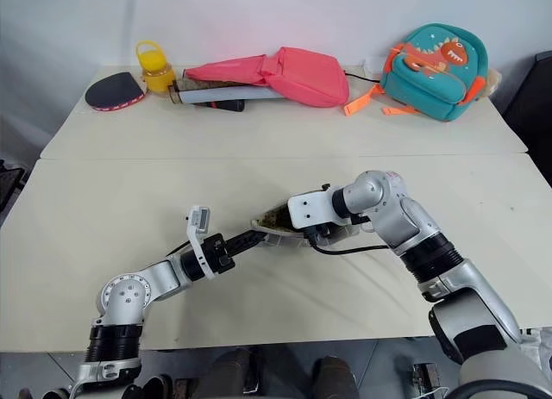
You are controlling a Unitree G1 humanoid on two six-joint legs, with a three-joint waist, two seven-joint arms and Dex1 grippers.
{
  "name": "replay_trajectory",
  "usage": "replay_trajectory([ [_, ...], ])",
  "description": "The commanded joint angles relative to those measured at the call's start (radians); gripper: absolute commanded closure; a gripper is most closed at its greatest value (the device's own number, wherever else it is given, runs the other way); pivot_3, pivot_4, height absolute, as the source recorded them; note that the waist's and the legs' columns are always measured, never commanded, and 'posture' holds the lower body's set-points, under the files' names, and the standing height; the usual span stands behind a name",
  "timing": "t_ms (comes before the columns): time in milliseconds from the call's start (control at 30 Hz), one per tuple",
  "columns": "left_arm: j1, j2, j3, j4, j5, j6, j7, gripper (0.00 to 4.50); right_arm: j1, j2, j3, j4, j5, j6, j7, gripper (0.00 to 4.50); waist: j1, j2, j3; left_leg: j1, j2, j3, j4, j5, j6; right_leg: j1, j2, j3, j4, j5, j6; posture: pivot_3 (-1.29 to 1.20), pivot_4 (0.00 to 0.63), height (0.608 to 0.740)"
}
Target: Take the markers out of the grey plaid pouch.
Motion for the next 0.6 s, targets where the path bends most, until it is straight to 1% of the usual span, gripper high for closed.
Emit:
replay_trajectory([
  [33,0.017,0.000,0.007,-0.027,0.001,-0.006,0.004,4.50,0.008,-0.002,0.014,0.022,-0.034,-0.003,0.003,2.53,0.000,0.000,0.000,0.000,0.000,0.000,0.000,0.000,0.000,0.000,0.000,0.000,0.000,0.000,0.000,0.00,0.150,0.740],
  [133,0.013,-0.004,0.009,-0.026,-0.001,-0.007,0.009,4.50,0.021,0.006,0.021,0.004,-0.025,-0.005,0.024,2.53,0.000,0.000,0.000,0.000,0.000,0.000,0.000,0.000,0.000,0.000,0.000,0.000,0.000,0.000,0.000,0.00,0.150,0.740],
  [233,0.008,-0.004,0.014,-0.020,0.002,-0.012,0.013,4.50,0.023,0.031,0.002,-0.022,0.007,-0.002,0.019,3.03,0.000,0.000,0.000,0.000,0.000,0.000,0.000,0.000,0.000,0.000,0.000,0.000,0.000,0.000,0.000,0.00,0.150,0.740],
  [433,0.006,-0.022,0.049,-0.013,-0.035,-0.006,0.031,4.50,0.006,0.045,-0.024,-0.025,0.012,-0.015,0.007,3.03,-0.002,0.000,0.000,0.000,0.000,0.000,0.000,0.000,0.000,0.000,0.000,0.000,0.000,0.000,0.000,0.00,0.150,0.740],
  [533,0.007,-0.021,0.049,-0.011,-0.035,0.003,0.026,4.50,0.015,0.040,-0.018,-0.010,-0.002,-0.019,0.007,3.03,-0.001,0.000,0.000,0.000,0.000,0.000,0.000,0.000,0.000,0.000,0.000,0.000,0.000,0.000,0.000,0.00,0.150,0.740],
  [600,0.006,-0.019,0.048,-0.012,-0.045,0.015,0.018,4.50,0.017,0.040,-0.006,0.013,-0.038,-0.014,-0.018,3.03,-0.001,0.000,0.000,0.000,0.000,0.000,0.000,0.000,0.000,0.000,0.000,0.000,0.000,0.000,0.000,0.00,0.150,0.740],
])
